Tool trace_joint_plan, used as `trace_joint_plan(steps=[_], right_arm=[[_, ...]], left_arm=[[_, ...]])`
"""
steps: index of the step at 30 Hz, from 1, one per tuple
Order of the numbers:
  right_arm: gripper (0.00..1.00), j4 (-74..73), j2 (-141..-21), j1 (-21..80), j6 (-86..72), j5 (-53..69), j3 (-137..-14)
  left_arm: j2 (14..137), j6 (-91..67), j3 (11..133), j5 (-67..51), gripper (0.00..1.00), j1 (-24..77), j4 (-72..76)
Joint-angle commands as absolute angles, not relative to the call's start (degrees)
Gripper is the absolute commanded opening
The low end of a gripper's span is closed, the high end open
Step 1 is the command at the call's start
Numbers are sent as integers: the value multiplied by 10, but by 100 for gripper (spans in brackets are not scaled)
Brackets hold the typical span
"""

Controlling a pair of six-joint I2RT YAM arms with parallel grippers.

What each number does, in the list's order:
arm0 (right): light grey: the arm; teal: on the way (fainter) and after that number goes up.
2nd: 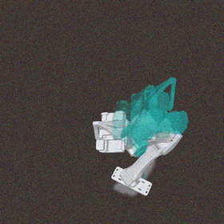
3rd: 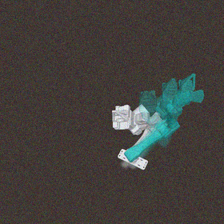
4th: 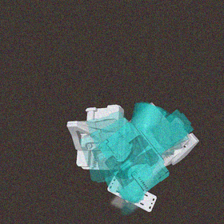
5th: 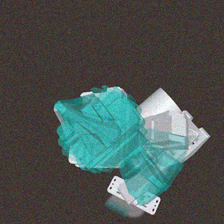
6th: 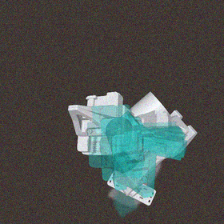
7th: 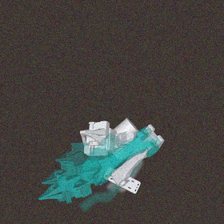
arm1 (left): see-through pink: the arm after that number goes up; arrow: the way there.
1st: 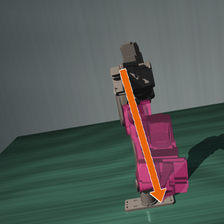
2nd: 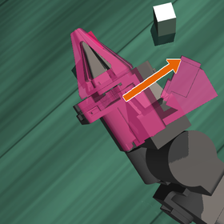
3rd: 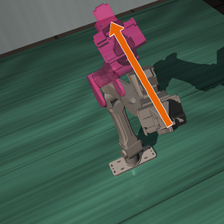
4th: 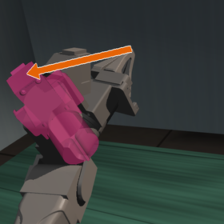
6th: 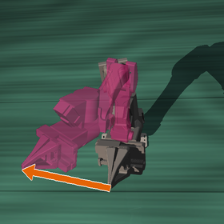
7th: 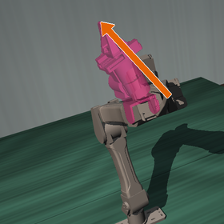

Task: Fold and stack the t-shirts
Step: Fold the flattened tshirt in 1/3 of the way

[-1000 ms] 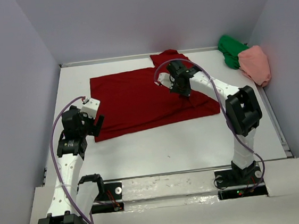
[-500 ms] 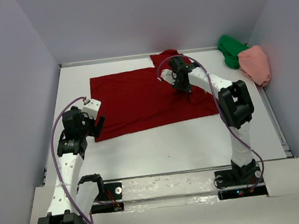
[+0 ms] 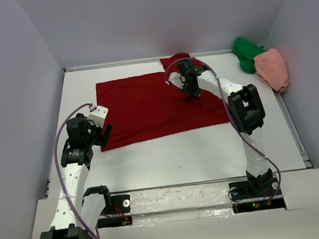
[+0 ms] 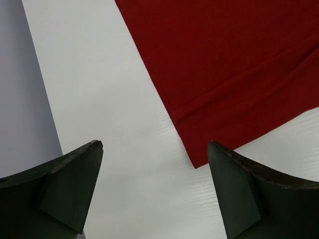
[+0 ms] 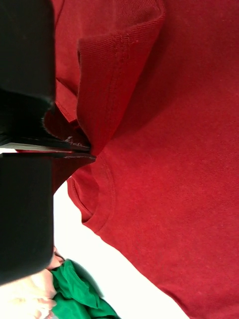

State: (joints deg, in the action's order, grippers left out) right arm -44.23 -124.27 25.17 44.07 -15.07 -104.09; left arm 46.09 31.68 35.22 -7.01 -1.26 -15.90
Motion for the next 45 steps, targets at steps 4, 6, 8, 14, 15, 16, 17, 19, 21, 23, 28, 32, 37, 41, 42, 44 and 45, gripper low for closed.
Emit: trace_joint_plan(steps=[4,6,8,14,15,16,17,19,21,23,28,32,37,41,42,44,45], right_arm=[[40,-427,-1271,252,461,-161,-1099],[58,-425,-1278,252,461,-164,-1110],[77,-406,-1279,252,461,-174,-1117],[94,-375,-1253,252,457,-192,-1111],[94,-375,-1244,252,454,-192,-1104],[94,-375,-1234,252,452,-192,-1094],[94,-375,-1223,252,451,-193,-1083],[94,-375,-1187,252,448,-197,-1039],[94,-375,-1150,252,445,-200,-991],[94,-375,-1129,252,439,-198,-963],[94,-379,-1085,252,414,-190,-903],[94,-381,-1079,252,402,-174,-871],[94,-386,-1096,252,386,-156,-864],[95,-385,-1110,252,380,-144,-859],[95,-385,-1114,252,378,-142,-858],[95,-383,-1122,252,376,-138,-858],[96,-383,-1129,252,374,-136,-858]], left_arm=[[461,320,361,-79,99,-17,-155],[461,321,361,-79,99,-17,-155],[461,321,361,-79,99,-17,-155],[461,321,362,-81,99,-17,-156],[461,321,363,-82,99,-17,-155],[460,321,363,-83,99,-17,-155],[460,321,363,-83,99,-17,-156],[458,322,364,-85,99,-17,-155],[456,322,365,-90,99,-17,-157],[454,322,364,-91,99,-17,-156],[447,323,366,-96,99,-17,-157],[446,323,366,-98,99,-17,-159],[447,323,366,-97,99,-17,-159],[451,323,366,-98,99,-17,-158],[452,323,366,-98,99,-17,-159],[454,323,367,-100,99,-17,-159],[454,323,367,-101,99,-17,-159]])
